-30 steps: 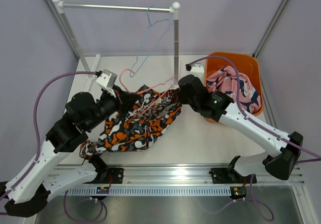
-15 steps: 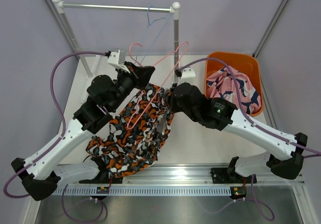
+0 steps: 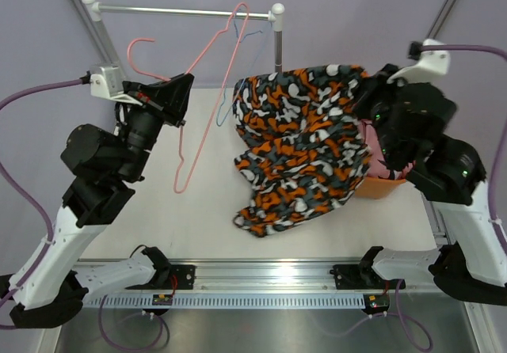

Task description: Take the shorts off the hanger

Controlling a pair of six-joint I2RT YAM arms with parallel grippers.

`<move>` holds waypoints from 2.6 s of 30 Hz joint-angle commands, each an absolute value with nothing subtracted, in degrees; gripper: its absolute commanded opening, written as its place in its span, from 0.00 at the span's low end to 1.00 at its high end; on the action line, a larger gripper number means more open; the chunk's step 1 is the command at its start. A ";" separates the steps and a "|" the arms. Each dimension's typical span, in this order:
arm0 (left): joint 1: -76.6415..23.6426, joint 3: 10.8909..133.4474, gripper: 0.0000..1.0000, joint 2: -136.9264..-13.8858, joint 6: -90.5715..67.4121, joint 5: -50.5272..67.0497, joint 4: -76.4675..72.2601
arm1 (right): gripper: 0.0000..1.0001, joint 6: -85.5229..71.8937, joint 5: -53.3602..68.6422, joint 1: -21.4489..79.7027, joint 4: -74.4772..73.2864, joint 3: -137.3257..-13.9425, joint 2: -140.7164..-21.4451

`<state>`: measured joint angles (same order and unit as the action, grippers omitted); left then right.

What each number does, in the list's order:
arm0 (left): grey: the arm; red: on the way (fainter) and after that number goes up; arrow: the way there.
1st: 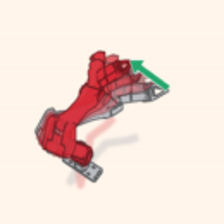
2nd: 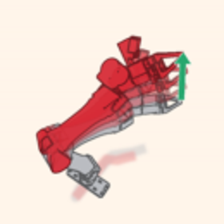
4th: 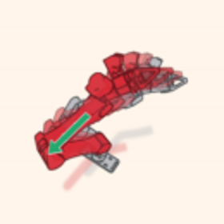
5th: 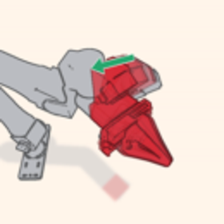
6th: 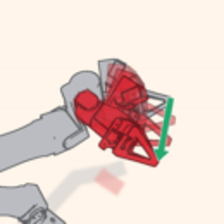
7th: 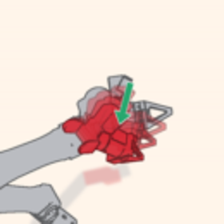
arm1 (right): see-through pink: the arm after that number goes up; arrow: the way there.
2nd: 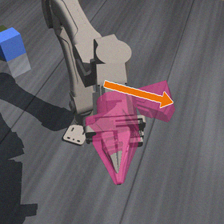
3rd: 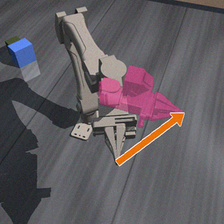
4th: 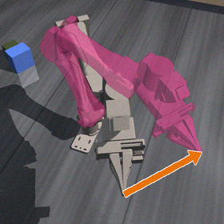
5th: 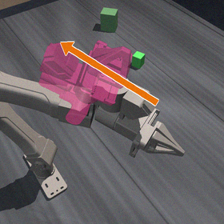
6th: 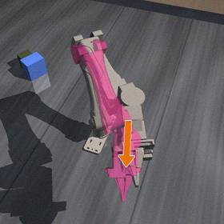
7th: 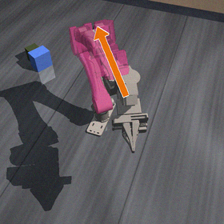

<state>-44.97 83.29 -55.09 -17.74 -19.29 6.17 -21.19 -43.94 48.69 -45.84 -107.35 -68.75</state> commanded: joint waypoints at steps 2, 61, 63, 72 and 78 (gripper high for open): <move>-45.00 84.64 0.00 -53.79 -15.56 -22.50 7.73 | 0.00 -6.02 -55.36 45.97 -35.09 -115.48 -70.13; -44.91 70.75 0.00 -53.79 -19.43 -16.87 4.39 | 0.00 -37.59 -15.48 13.36 -29.90 -77.55 -101.59; -45.00 71.01 0.00 -53.44 -19.25 -17.05 4.74 | 0.00 -41.55 -12.57 13.27 -26.81 -74.81 -104.04; -44.83 72.68 0.00 -51.16 -19.16 -16.17 6.41 | 0.00 -46.93 -13.53 14.50 -28.03 -72.33 -103.81; -44.91 74.53 0.00 -50.71 -18.90 -16.44 8.79 | 0.13 -47.72 -16.09 12.93 -31.81 -74.00 -98.62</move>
<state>-44.95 71.37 -51.59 -19.07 -17.04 10.35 -45.15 -14.41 13.69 -28.64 -72.51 -103.11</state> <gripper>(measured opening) 0.053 0.122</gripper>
